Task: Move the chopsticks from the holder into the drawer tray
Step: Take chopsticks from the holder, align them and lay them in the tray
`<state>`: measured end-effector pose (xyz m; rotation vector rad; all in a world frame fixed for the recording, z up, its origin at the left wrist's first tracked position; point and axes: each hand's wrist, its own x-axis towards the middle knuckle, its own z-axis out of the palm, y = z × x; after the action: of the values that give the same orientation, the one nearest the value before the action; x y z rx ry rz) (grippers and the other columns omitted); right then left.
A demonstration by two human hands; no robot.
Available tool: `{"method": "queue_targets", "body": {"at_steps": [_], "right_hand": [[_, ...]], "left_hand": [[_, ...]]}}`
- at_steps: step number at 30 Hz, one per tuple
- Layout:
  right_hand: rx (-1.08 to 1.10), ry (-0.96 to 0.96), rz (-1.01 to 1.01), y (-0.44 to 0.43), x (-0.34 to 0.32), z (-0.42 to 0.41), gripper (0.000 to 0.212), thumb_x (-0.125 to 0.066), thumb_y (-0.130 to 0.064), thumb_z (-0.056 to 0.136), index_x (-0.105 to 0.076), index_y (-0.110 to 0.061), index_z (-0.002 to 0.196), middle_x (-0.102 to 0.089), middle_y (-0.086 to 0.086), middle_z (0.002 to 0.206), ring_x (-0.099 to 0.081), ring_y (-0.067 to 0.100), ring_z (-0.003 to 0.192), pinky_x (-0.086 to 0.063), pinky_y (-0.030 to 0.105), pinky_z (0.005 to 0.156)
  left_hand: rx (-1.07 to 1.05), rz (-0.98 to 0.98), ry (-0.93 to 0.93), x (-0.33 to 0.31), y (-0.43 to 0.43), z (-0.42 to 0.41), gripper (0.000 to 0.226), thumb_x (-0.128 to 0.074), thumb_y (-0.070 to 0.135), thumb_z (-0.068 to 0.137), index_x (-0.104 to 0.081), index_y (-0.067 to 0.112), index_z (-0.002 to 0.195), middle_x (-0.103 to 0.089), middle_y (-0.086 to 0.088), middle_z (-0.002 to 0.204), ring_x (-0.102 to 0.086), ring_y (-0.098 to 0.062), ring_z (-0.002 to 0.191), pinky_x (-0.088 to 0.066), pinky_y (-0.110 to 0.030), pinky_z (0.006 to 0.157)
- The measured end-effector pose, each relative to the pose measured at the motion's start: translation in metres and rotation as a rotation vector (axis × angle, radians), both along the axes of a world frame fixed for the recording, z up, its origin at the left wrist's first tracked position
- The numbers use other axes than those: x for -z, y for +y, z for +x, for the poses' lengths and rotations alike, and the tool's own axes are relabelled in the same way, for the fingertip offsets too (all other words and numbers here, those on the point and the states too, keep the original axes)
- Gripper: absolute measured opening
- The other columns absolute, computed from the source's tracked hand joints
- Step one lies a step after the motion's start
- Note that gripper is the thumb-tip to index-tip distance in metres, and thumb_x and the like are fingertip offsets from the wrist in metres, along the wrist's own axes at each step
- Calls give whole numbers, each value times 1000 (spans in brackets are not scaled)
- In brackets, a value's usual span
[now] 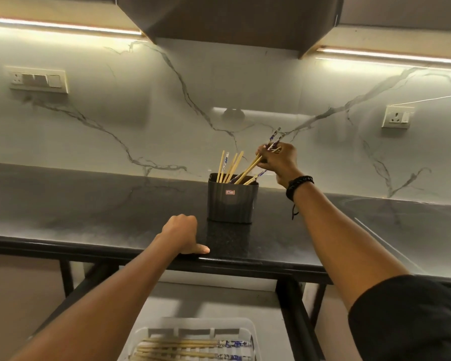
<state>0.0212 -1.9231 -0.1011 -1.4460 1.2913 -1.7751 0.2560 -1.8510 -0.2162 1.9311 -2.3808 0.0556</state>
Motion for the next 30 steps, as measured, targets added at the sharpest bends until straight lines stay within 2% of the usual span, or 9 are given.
{"method": "queue_targets", "body": {"at_steps": [5, 9, 13, 17, 22, 23, 26, 28, 30], "right_hand": [[-20, -177, -54, 28, -4, -21, 16, -70, -5, 87, -67, 3, 101, -72, 20, 95, -74, 25, 85, -63, 33, 73], [-99, -307, -74, 51, 3, -30, 5, -70, -6, 88, -68, -2, 91, -71, 16, 93, -73, 21, 83, -62, 33, 78], [-213, -388, -16, 72, 23, -28, 6, -67, -9, 91, -68, -3, 91, -72, 16, 97, -73, 22, 86, -62, 33, 79], [-301, -424, 44, 108, 47, -23, 8, -63, -8, 93, -67, -2, 90, -72, 18, 96, -72, 23, 84, -61, 32, 77], [-422, -399, 84, 129, 64, -13, 11, -62, -10, 92, -69, -2, 96, -73, 17, 99, -73, 22, 86, -62, 29, 75], [-446, -408, 90, 132, 67, -12, 13, -62, -10, 92, -68, -1, 99, -74, 17, 99, -74, 22, 86, -62, 28, 72], [-512, -405, 124, 140, 76, -5, 20, -62, -9, 92, -65, 3, 108, -74, 19, 102, -74, 25, 91, -62, 28, 72], [-548, -399, 149, 142, 83, -1, 26, -62, -9, 92, -63, 5, 114, -72, 21, 107, -73, 29, 97, -62, 30, 74], [-561, -421, 171, 144, 89, 1, 28, -62, -9, 92, -62, 5, 116, -71, 23, 111, -71, 31, 100, -62, 32, 75]], "left_hand": [[-4, -10, 172, 4, 13, 9, 50, -58, 60, 86, -59, 14, 65, -58, 2, 63, -55, -10, 61, -48, -22, 66], [-22, -53, 495, 10, 26, 13, 56, -53, 57, 90, -71, 5, 76, -61, -6, 66, -55, -16, 60, -43, -22, 60], [-43, -70, 780, 17, 34, 11, 43, -50, 53, 94, -64, 20, 69, -69, -14, 78, -66, -28, 74, -47, -28, 67], [-48, -110, 1019, 16, 51, 0, 40, -48, 50, 96, -51, 22, 68, -50, 4, 65, -47, -11, 64, -41, -30, 72], [-180, -66, 1291, -5, 52, -16, 46, -45, 47, 97, -50, 13, 68, -41, -2, 64, -36, -13, 61, -34, -28, 61], [-215, -3, 1320, -8, 51, -17, 44, -45, 48, 97, -55, 10, 77, -47, -4, 71, -41, -13, 65, -37, -27, 64], [-262, 263, 1555, -10, 50, -13, 43, -49, 44, 97, -60, 5, 111, -65, -9, 108, -56, -23, 106, -39, -42, 102], [-233, 377, 1702, -8, 51, -11, 32, -52, 36, 98, -63, 9, 111, -67, -7, 117, -54, -24, 120, -36, -46, 107], [-228, 378, 1817, -6, 52, -12, 22, -53, 29, 98, -67, 12, 105, -70, -4, 113, -58, -23, 119, -42, -46, 104]]}}
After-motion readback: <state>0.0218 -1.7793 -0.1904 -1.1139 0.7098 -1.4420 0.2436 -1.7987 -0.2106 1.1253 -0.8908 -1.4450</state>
